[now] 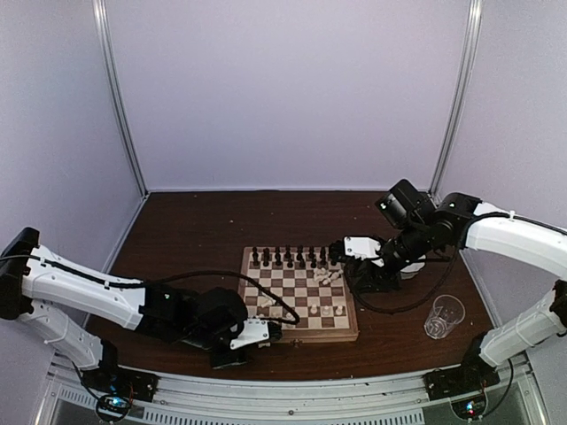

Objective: Set up the chess pieces on the board
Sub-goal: Pick up the pawn from the corner of the board.

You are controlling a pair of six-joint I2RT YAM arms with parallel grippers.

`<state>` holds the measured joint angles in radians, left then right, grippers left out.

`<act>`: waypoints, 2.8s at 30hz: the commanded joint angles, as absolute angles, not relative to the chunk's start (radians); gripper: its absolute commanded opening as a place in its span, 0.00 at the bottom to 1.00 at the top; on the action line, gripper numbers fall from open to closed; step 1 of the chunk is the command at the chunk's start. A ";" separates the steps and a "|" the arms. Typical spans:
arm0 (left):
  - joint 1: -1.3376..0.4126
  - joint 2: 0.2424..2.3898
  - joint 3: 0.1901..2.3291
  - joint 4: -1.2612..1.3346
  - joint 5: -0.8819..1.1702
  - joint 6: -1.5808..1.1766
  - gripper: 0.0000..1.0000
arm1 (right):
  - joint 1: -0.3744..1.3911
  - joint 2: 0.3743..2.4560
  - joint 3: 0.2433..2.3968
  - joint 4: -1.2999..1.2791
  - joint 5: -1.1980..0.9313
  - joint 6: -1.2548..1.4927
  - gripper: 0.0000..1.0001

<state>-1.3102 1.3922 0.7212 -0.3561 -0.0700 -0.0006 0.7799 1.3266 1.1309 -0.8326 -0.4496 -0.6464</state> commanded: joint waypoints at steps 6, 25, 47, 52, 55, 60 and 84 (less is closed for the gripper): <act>-1.313 1.561 0.862 -0.297 -0.070 0.158 0.47 | 0.774 1.254 1.085 -0.806 -0.460 -0.632 0.40; -1.313 1.681 0.893 -0.358 -0.185 0.177 0.35 | 0.767 1.259 1.081 -0.802 -0.473 -0.630 0.41; -1.313 1.689 0.873 -0.417 -0.184 0.117 0.26 | 0.765 1.281 1.094 -0.808 -0.492 -0.632 0.41; -1.312 1.675 0.869 -0.444 -0.207 0.074 0.27 | 0.765 1.279 1.089 -0.807 -0.492 -0.633 0.40; -1.312 1.665 0.865 -0.452 -0.254 0.037 0.31 | 0.765 1.281 1.091 -0.805 -0.494 -0.634 0.40; -1.313 1.680 0.877 -0.464 -0.287 0.003 0.30 | 0.765 1.285 1.095 -0.805 -0.501 -0.634 0.40; -1.312 1.664 0.878 -0.388 -0.172 -0.035 0.13 | 0.765 1.294 1.114 -0.817 -0.521 -0.624 0.40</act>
<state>-1.3163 1.6604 0.8772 -0.4179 -0.2081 -0.0174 0.7715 1.2831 1.0878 -0.8150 -0.4988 -0.6384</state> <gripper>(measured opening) 0.156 0.396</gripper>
